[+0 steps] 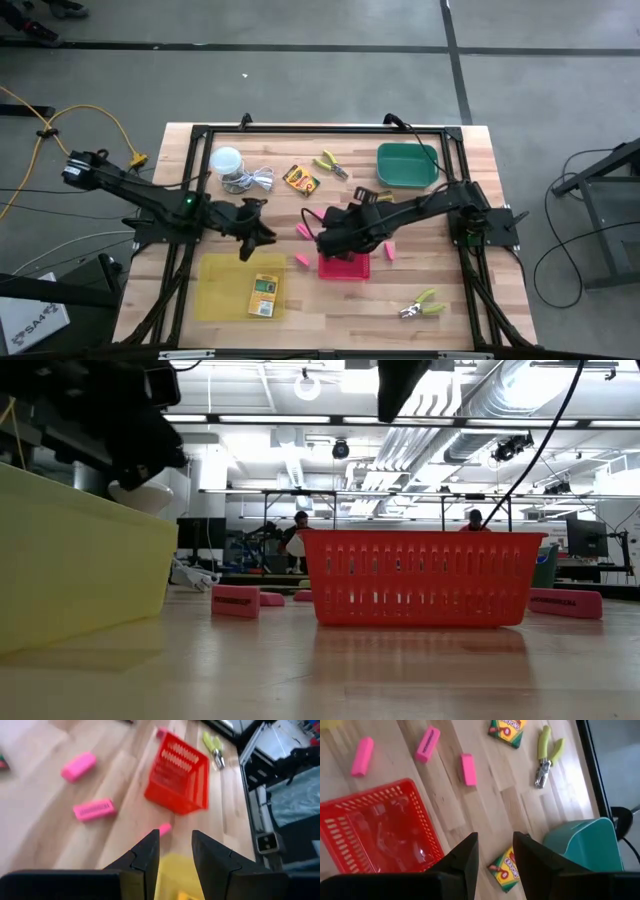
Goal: Pick & Place School Supplies
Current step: Put the right yellow crayon box into the yellow bin
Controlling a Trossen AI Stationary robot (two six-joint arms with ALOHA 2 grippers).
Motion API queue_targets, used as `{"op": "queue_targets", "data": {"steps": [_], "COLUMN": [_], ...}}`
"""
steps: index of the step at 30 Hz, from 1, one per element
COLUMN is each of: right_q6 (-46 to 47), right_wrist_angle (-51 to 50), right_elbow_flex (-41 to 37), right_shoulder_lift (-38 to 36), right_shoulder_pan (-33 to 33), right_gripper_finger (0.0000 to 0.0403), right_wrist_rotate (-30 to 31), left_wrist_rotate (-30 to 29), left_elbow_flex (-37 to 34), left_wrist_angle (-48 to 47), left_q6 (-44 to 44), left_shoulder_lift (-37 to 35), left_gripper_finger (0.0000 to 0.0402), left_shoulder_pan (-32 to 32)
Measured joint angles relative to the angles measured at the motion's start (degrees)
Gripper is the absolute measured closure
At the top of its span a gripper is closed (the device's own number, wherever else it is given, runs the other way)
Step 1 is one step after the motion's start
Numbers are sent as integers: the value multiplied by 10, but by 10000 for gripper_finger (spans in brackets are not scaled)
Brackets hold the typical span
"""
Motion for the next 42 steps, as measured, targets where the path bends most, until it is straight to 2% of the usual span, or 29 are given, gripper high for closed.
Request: {"op": "queue_targets", "data": {"steps": [8, 12, 16, 26, 31, 36, 42], "right_q6": [21, 31, 24, -33, -26, 3, 62], "right_wrist_angle": [-2, 6, 57, 277, 308, 321, 340], "right_elbow_flex": [-95, -179, -276, -484, -546, -595, -652], "right_shoulder_lift": [-12, -53, -120, -307, -339, -341, -341], "right_shoulder_pan": [-5, -23, -47, -106, -114, -130, -140], "right_gripper_finger": [293, 293, 293, 293, 293, 293, 293], "right_wrist_rotate": [12, 13, 6, -115, -125, -127, -122], "left_wrist_rotate": [23, 31, 31, 31, 31, 31, 36], "left_elbow_flex": [0, 0, 0, 0, 0, 0, 0], "left_wrist_angle": [24, 24, 24, 31, 33, 30, 31], "left_q6": [28, 29, 29, 18, 11, -7, -21], "left_shoulder_lift": [0, 0, 0, 1, 1, 3, 43], "left_gripper_finger": [290, 290, 290, 290, 290, 290, 290], "left_shoulder_pan": [37, 41, 41, 39, 39, 39, 45]}}
